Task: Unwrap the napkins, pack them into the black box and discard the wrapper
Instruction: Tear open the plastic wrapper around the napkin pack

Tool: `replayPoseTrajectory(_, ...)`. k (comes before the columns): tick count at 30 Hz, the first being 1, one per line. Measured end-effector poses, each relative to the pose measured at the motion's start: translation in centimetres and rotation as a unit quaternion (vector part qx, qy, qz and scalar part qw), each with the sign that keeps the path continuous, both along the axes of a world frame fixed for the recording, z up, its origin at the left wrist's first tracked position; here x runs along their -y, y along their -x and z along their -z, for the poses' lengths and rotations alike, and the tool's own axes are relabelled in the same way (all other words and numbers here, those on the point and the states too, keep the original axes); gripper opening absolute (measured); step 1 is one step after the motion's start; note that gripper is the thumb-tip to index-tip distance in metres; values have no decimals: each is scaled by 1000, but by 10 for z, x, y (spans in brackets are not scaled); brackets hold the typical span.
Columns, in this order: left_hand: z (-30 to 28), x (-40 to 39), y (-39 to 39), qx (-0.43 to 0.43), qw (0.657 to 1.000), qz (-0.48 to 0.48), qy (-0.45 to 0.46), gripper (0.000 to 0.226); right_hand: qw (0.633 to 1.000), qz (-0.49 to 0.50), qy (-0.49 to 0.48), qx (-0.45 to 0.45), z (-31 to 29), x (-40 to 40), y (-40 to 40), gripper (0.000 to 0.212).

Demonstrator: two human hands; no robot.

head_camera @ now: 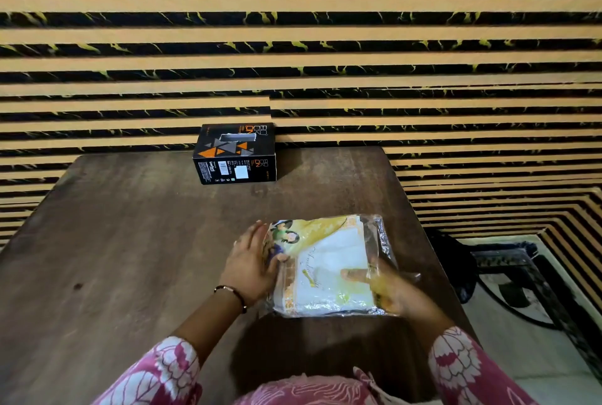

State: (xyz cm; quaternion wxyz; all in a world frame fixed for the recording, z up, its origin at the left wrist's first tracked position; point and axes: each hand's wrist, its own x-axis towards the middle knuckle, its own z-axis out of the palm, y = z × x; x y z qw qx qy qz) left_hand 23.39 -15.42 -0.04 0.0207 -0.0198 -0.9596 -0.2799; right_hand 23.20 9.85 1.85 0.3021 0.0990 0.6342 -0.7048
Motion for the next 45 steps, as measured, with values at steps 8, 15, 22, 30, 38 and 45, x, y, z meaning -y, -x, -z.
replayPoseTrajectory(8, 33, -40, -20, 69, 988, 116, 76, 110, 994, -18, -82, -74, -5, 21, -6, 65)
replayPoseTrajectory(15, 49, -31, -21, 75, 992, 76, 62, 114, 978, 9, -173, -113, -8, 20, -6, 55)
replayPoseTrajectory(22, 46, -26, -21, 26, 997, 66, 16, 95, 996, 60, 15, 58, -3, -8, -7, 45)
replayPoseTrajectory(30, 17, -16, 9, 120, 890, -201, -391, 48, 984, 90, 112, 102, 10, -16, -11, 15)
replayPoseTrajectory(38, 3, 41, 29, 102, 973, -200, -54, 28, 988, 82, 81, 106, 5, -29, -1, 46)
replayPoseTrajectory(45, 5, 45, 13, 79, 960, -259, 66, 68, 953, 213, 185, 112, 19, -51, -8, 85)
